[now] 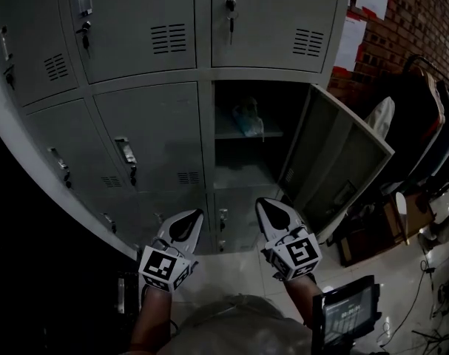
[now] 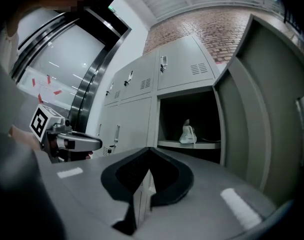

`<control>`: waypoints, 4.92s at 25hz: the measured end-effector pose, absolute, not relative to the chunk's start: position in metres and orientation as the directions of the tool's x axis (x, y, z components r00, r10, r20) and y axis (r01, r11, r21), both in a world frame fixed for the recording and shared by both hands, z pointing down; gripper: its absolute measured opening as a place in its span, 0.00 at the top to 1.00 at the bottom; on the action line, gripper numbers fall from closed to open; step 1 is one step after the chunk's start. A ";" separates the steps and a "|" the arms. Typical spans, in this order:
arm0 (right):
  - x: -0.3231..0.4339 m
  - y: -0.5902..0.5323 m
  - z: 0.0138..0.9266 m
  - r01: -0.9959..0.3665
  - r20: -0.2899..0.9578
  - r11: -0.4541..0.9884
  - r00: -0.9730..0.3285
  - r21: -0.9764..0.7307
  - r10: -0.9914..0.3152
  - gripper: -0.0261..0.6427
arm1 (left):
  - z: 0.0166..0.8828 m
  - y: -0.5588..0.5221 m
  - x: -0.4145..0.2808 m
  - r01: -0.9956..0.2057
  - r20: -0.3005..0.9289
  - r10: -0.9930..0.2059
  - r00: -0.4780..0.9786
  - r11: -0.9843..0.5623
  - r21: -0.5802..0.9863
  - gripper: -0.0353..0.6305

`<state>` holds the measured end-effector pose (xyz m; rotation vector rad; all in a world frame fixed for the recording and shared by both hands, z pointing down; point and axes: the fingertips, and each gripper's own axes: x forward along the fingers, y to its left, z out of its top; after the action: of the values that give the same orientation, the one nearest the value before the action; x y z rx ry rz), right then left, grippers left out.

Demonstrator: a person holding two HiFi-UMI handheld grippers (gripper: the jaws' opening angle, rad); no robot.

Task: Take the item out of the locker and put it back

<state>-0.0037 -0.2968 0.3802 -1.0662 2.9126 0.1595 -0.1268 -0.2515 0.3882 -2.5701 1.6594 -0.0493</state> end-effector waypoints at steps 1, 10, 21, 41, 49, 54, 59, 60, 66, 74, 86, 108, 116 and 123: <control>-0.007 -0.306 0.380 -0.647 -0.064 0.758 -0.763 0.082 -0.644 0.96 | 0.390 -0.261 -0.128 -0.907 -0.012 -0.910 0.414 -0.412 -0.084 0.94; -0.025 -0.389 0.366 -0.712 -0.059 0.693 -0.701 0.114 -0.711 0.56 | 0.399 -0.318 -0.148 -0.889 0.016 -0.890 0.455 -0.455 -0.049 0.94; -0.044 -0.503 0.333 -0.794 -0.096 0.605 -0.608 0.064 -0.788 0.34 | 0.410 -0.360 -0.182 -0.892 0.036 -0.892 0.451 -0.452 -0.023 0.94; -0.040 -0.463 0.322 -0.789 -0.116 0.593 -0.611 0.159 -0.783 0.95 | 0.415 -0.345 -0.204 -0.889 0.050 -0.888 0.458 -0.458 0.008 0.94; -0.039 -0.384 0.343 -0.797 -0.135 0.592 -0.603 0.118 -0.786 0.95 | 0.426 -0.288 -0.212 -0.874 0.034 -0.873 0.486 -0.485 0.018 0.94; -0.030 -0.335 0.337 -0.783 -0.171 0.608 -0.622 0.131 -0.764 0.95 | 0.416 -0.247 -0.198 -0.866 0.000 -0.866 0.500 -0.500 -0.019 0.94; -0.006 -0.277 0.332 -0.764 -0.191 0.630 -0.645 0.139 -0.740 0.95 | 0.403 -0.202 -0.169 -0.872 -0.020 -0.872 0.489 -0.488 -0.039 0.94; 0.001 -0.264 0.334 -0.759 -0.186 0.636 -0.651 0.138 -0.736 0.95 | 0.404 -0.191 -0.160 -0.874 -0.017 -0.875 0.484 -0.483 -0.047 0.94; 0.052 -0.184 0.363 -0.722 -0.122 0.683 -0.692 0.112 -0.711 0.95 | 0.423 -0.116 -0.102 -0.897 0.002 -0.898 0.441 -0.441 -0.021 0.94; 0.103 -0.097 0.404 -0.698 -0.041 0.715 -0.716 0.050 -0.697 0.95 | 0.431 -0.034 -0.061 -0.926 0.026 -0.926 0.377 -0.377 -0.020 0.94; 0.092 -0.086 0.384 -0.705 -0.076 0.706 -0.709 0.069 -0.701 0.95 | 0.414 -0.016 -0.076 -0.931 0.009 -0.931 0.365 -0.365 -0.025 0.94; 0.037 -0.223 0.387 -0.779 -0.105 0.625 -0.626 0.053 -0.772 0.95 | 0.430 -0.138 -0.142 -0.912 0.007 -0.912 0.409 -0.409 -0.017 0.94; 0.028 -0.335 0.364 -0.774 -0.147 0.628 -0.632 0.081 -0.761 0.95 | 0.417 -0.239 -0.145 -0.918 -0.009 -0.919 0.394 -0.393 -0.047 0.94; 0.013 -0.406 0.346 -0.798 -0.179 0.595 -0.602 0.095 -0.778 0.95 | 0.427 -0.289 -0.146 -0.898 0.032 -0.901 0.433 -0.434 -0.077 0.94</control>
<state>0.0131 -0.4061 0.3459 -1.3393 2.6986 0.2512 -0.1459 -0.2891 0.4267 -2.6177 1.6447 -0.1049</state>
